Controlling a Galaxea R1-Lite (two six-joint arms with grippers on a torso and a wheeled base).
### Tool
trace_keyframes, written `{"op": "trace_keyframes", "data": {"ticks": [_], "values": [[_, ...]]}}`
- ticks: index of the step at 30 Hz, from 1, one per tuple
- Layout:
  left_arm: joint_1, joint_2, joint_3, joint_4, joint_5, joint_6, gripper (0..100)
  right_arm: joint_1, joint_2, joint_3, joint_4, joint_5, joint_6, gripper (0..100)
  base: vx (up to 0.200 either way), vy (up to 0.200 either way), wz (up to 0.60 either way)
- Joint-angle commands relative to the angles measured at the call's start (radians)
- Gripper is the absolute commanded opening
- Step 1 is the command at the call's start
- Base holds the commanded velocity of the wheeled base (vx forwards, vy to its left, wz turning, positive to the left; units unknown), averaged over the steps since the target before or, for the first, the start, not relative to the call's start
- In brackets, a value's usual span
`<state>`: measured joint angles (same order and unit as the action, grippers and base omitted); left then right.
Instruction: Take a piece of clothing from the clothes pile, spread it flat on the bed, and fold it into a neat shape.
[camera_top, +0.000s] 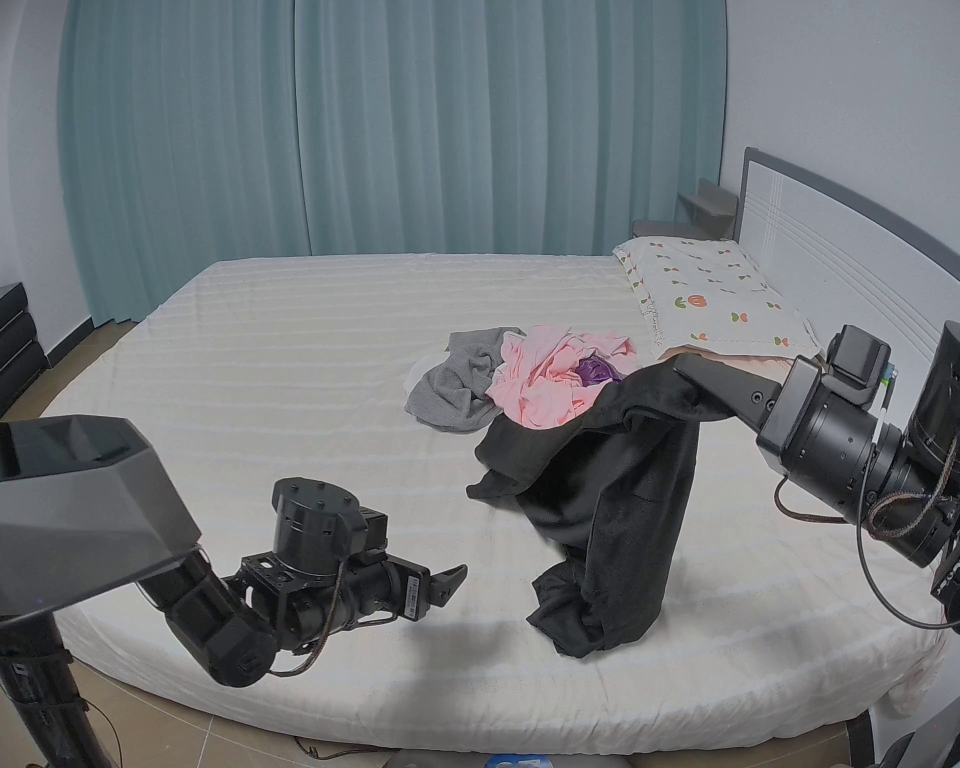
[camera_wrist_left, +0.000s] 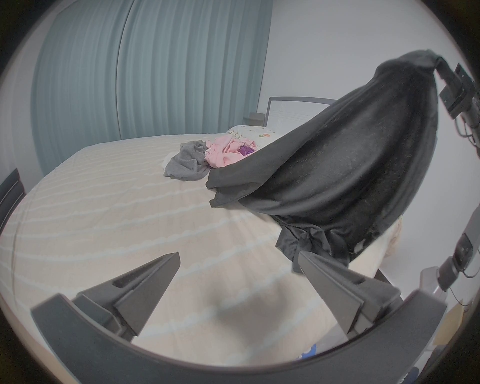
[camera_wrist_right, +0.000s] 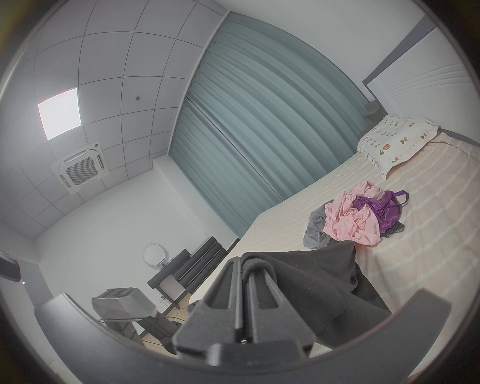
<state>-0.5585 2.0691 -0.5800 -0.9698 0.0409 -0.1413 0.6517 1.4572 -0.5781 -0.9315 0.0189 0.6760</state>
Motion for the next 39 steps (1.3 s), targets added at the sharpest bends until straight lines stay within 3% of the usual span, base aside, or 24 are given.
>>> {"op": "trace_keyframes", "data": {"ticks": [1,11,12,22,31,39], "values": [[-0.014,0.129,-0.084,-0.009,0.014,-0.008,100,0.029,-0.021,0.011,0.0,0.001,-0.001,0,0.0,0.0,0.0],[-0.035,0.213,-0.216,-0.009,0.017,-0.077,100,0.057,-0.021,-0.002,0.0,0.001,-0.003,0,0.0,0.0,0.0],[-0.034,0.252,-0.279,-0.009,0.017,-0.103,100,0.082,-0.028,-0.003,-0.001,-0.001,-0.003,0,0.0,0.0,0.0],[-0.023,0.41,-0.462,-0.009,0.021,-0.107,100,0.109,-0.064,0.001,0.0,-0.001,-0.019,0,0.0,0.0,0.0],[-0.023,0.579,-0.741,0.003,0.125,-0.106,100,0.108,-0.081,0.011,0.0,-0.001,-0.019,0,0.0,0.0,0.0],[-0.018,0.646,-0.845,0.072,0.146,-0.1,100,0.105,-0.081,0.006,0.0,-0.001,-0.019,0,0.0,0.0,0.0]]}}
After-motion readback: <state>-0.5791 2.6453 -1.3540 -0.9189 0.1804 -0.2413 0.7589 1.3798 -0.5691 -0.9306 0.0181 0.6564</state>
